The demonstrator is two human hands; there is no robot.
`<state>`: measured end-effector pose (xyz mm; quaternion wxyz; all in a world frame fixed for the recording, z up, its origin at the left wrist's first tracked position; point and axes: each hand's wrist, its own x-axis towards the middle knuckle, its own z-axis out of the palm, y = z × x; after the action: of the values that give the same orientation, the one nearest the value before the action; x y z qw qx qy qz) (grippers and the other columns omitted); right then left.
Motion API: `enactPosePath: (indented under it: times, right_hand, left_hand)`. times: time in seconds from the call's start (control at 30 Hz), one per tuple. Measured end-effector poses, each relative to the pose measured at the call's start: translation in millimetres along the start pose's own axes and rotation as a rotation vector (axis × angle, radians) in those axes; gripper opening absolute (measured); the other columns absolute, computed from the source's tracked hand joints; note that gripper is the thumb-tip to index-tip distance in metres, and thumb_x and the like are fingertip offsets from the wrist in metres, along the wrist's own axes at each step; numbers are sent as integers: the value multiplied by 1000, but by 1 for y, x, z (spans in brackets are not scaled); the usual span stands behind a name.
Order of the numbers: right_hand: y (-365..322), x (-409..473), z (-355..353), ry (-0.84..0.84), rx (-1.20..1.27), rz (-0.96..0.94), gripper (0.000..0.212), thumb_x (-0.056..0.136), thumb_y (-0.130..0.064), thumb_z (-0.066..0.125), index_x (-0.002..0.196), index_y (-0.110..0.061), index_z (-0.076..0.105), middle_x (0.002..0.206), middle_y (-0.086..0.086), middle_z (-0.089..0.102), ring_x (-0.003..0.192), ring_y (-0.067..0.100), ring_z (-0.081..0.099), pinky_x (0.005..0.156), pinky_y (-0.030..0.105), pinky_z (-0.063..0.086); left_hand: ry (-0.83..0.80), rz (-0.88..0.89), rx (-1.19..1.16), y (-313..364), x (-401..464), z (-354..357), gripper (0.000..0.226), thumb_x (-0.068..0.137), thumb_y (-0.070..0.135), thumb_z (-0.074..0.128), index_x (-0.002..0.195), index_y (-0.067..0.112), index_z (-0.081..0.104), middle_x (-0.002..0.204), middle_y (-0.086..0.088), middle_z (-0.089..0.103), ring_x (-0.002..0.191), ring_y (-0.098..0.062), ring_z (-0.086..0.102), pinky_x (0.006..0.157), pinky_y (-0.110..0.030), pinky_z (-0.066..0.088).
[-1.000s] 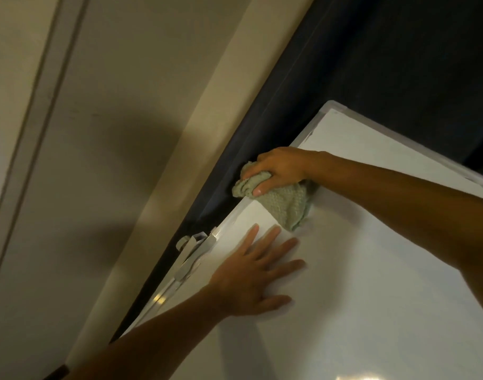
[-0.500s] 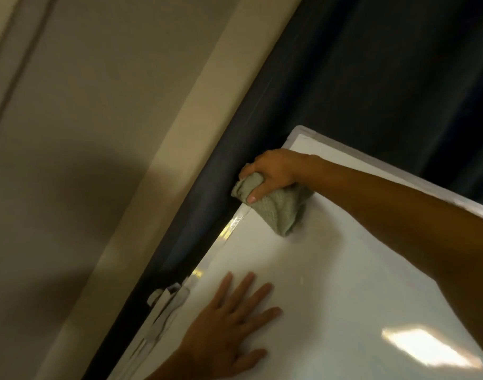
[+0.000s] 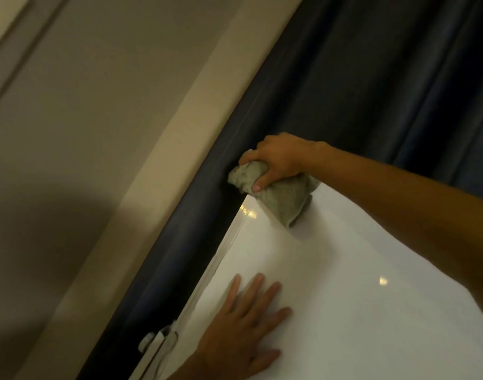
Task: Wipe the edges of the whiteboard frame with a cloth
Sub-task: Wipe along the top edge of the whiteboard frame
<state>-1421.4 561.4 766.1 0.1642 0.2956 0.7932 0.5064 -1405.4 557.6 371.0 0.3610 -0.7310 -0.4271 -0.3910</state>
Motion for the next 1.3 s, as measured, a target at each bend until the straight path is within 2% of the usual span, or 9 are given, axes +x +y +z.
enactPosePath:
  times: [0.2, 0.4, 0.53, 0.6, 0.7, 0.83, 0.97, 1.13, 1.3]
  right_hand:
    - [13, 5, -14, 17, 403, 45, 70, 79, -58, 72, 139, -49, 38, 124, -3, 56, 104, 18, 55, 77, 29, 49]
    - [30, 2, -37, 358, 642, 130, 61, 87, -25, 72, 139, -41, 45, 120, -2, 55, 106, 19, 56, 73, 17, 41]
    - [37, -7, -47, 266, 716, 239, 57, 83, -39, 74, 132, -50, 48, 115, -6, 53, 98, 13, 54, 65, 18, 37]
    - [27, -7, -45, 213, 738, 242, 67, 75, -52, 79, 133, -51, 45, 115, -7, 53, 94, 8, 53, 67, 21, 42]
    - [17, 0, -40, 257, 619, 311, 85, 69, -65, 78, 142, -42, 40, 129, 2, 56, 109, 22, 56, 82, 32, 44]
    - [8, -7, -40, 325, 556, 348, 91, 67, -77, 70, 143, -37, 40, 131, 4, 59, 115, 27, 58, 87, 36, 46]
    - [7, -32, -40, 318, 549, 319, 83, 78, -70, 67, 147, -38, 35, 135, 6, 58, 118, 29, 57, 91, 38, 45]
    - [6, -62, -47, 345, 736, 270, 70, 86, -54, 70, 147, -36, 41, 137, -1, 55, 120, 18, 52, 93, 30, 40]
    - [11, -108, -39, 418, 750, 349, 60, 87, -48, 72, 141, -29, 52, 126, -4, 61, 115, 17, 56, 90, 24, 39]
  left_hand:
    - [86, 25, 89, -3, -4, 0, 70, 102, 72, 40, 161, 36, 42, 172, -12, 32, 158, -39, 26, 122, -62, 18]
    - [185, 39, 129, -12, -10, -5, 75, 101, 75, 42, 163, 34, 36, 175, -12, 23, 160, -41, 21, 124, -63, 14]
    - [216, 23, 77, -19, -13, -11, 75, 102, 71, 43, 167, 37, 27, 177, -8, 20, 161, -39, 20, 122, -63, 20]
    - [190, 32, 64, -21, -17, -15, 74, 102, 71, 43, 166, 37, 30, 176, -8, 21, 161, -39, 22, 123, -63, 19]
    - [203, 57, 81, -17, -13, -22, 73, 101, 72, 43, 165, 37, 32, 177, -5, 20, 161, -39, 20, 128, -65, 6]
    - [225, 65, 34, -19, 25, -51, 73, 102, 71, 39, 166, 39, 24, 179, 4, 12, 164, -36, 2, 128, -63, -4]
    - [170, 70, -7, -10, 35, -66, 74, 101, 73, 38, 166, 41, 25, 179, 5, 11, 165, -34, -4, 126, -63, 5]
    - [186, 64, 6, -2, 33, -66, 76, 100, 74, 39, 166, 43, 18, 179, 6, 10, 165, -32, -4, 126, -61, 6]
    - [203, 59, 22, -6, 28, -68, 76, 100, 73, 43, 166, 41, 24, 178, 3, 14, 164, -36, 8, 124, -67, 15]
